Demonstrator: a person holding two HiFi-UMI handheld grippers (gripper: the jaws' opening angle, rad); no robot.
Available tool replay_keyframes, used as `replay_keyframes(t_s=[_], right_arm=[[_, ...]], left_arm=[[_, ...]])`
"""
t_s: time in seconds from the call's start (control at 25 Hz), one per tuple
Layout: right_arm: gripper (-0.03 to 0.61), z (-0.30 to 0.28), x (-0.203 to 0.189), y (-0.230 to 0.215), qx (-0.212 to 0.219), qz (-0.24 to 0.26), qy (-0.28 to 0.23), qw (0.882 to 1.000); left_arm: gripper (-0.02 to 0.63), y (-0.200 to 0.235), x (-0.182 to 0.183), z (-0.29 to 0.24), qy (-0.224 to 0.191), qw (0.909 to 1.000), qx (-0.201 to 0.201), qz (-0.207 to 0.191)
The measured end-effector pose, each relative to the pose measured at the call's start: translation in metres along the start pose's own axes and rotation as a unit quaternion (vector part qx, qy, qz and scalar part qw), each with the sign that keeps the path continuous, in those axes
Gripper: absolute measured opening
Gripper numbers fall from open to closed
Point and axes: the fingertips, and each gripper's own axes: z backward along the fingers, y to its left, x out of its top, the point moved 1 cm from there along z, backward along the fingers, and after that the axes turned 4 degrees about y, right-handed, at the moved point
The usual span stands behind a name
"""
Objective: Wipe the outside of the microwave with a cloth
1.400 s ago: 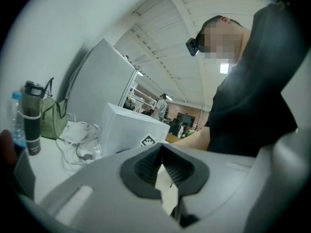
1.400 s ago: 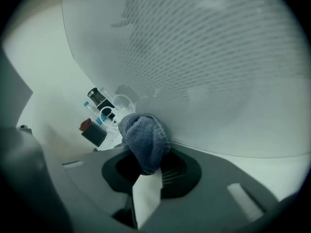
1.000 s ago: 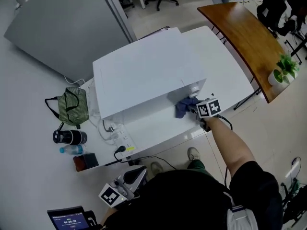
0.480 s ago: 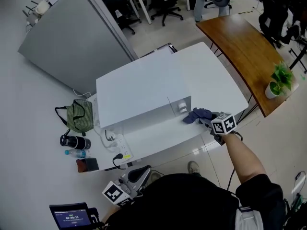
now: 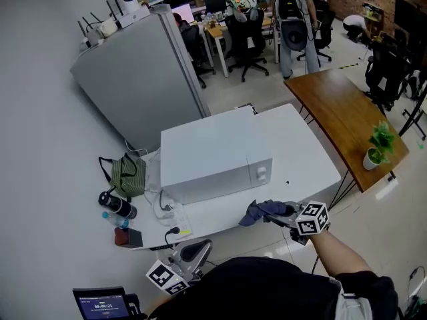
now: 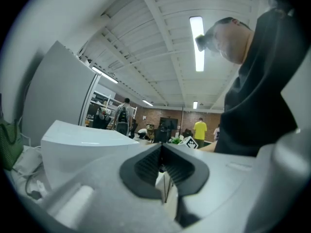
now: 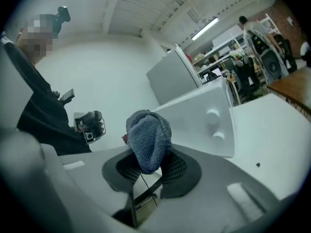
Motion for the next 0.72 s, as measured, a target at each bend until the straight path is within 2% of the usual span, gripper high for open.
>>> replay_keyframes(t_s=[0.2, 0.4, 0.56, 0.72], right_arm=[[0.074, 0.004, 0.043, 0.069, -0.035, 0.049, -0.047, 0.997], [0.074, -0.003, 0.046, 0.161, -0.048, 0.033, -0.113, 0.992], [0.074, -0.005, 0.040, 0.212, -0.046, 0.058, -0.108, 0.991], [0.074, 0.015, 0.044, 0.245, -0.027, 0.083, -0.124, 0.988]], left_arm=[[0.003, -0.007, -0.004, 0.069, -0.017, 0.9996, -0.022, -0.012], [0.003, -0.013, -0.011, 0.137, -0.019, 0.9983, -0.051, -0.019], [0.003, -0.019, -0.003, 0.156, -0.034, 0.9969, -0.065, -0.029], [0.003, -0.046, 0.002, 0.156, -0.043, 0.9954, -0.073, -0.045]])
